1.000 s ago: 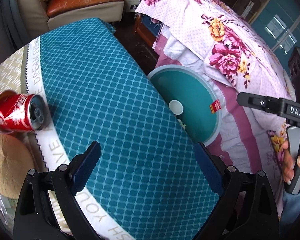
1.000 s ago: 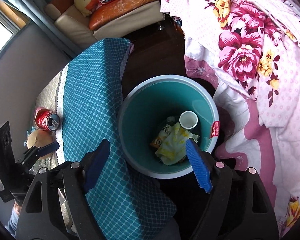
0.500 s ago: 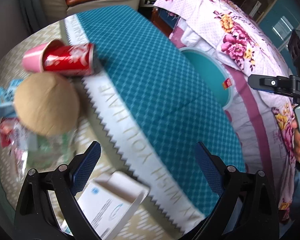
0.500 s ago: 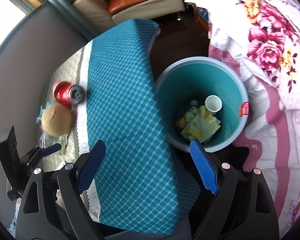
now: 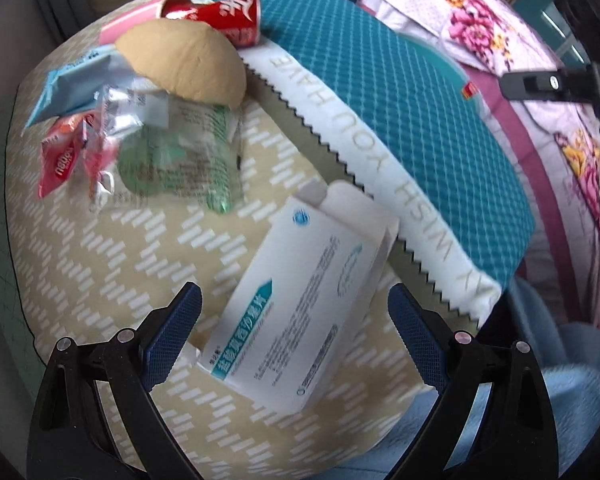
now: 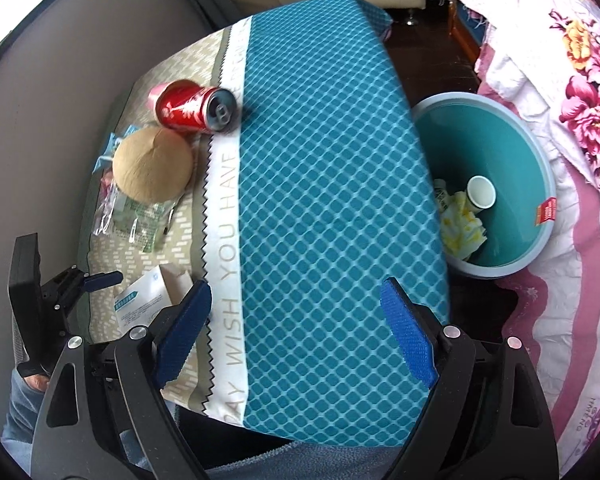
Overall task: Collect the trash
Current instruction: 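Lower the left gripper onto the white medicine box and grasp it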
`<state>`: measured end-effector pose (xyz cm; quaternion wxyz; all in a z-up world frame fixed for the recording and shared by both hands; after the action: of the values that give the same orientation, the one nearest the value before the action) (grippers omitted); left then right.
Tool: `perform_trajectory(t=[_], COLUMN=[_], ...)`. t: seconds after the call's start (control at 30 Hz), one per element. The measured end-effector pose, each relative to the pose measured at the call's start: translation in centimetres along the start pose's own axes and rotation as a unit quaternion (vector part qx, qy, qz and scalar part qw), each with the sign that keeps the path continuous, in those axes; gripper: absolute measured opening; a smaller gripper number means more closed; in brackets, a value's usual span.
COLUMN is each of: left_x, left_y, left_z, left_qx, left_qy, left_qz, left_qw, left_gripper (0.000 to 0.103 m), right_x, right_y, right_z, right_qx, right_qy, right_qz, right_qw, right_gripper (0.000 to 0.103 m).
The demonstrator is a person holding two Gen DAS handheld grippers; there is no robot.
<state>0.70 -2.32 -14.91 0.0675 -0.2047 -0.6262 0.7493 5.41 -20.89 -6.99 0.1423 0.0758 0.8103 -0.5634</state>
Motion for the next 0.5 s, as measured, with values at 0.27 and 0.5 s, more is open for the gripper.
perform_trajectory(t=[0.27,0.5], left_x=[1.8,1.5], left_y=[2.0,2.4], left_z=[0.1,0.4], left_qx=[-0.020,-0.029], left_qy=[0.058,0.081], left_qz=[-0.023,-0.014], left_qw=[0.9978,0.9962], left_gripper=[0.094,0.096], right_x=[0.4,0.5], right_y=[1.1,1.7], right_z=[-2.0,-2.2], right_qx=[-0.005,-0.004], right_qy=[-0.010,-0.010], right_qz=[-0.016,-0.023], right_qw=[1.000,1.000], right_gripper=[0.082,0.082])
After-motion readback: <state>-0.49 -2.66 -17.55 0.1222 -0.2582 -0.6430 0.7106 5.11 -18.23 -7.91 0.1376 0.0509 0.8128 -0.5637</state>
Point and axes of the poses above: each gripper's, at about its wrist camera, not at the fingertips, and y roughly the way its jaws point, z to its right, x to its underside, the point moved 9 cm from there along y, roughly the way its jaws point, and after that the axes turned 10 degrees about -y, right-handed, at the moved point
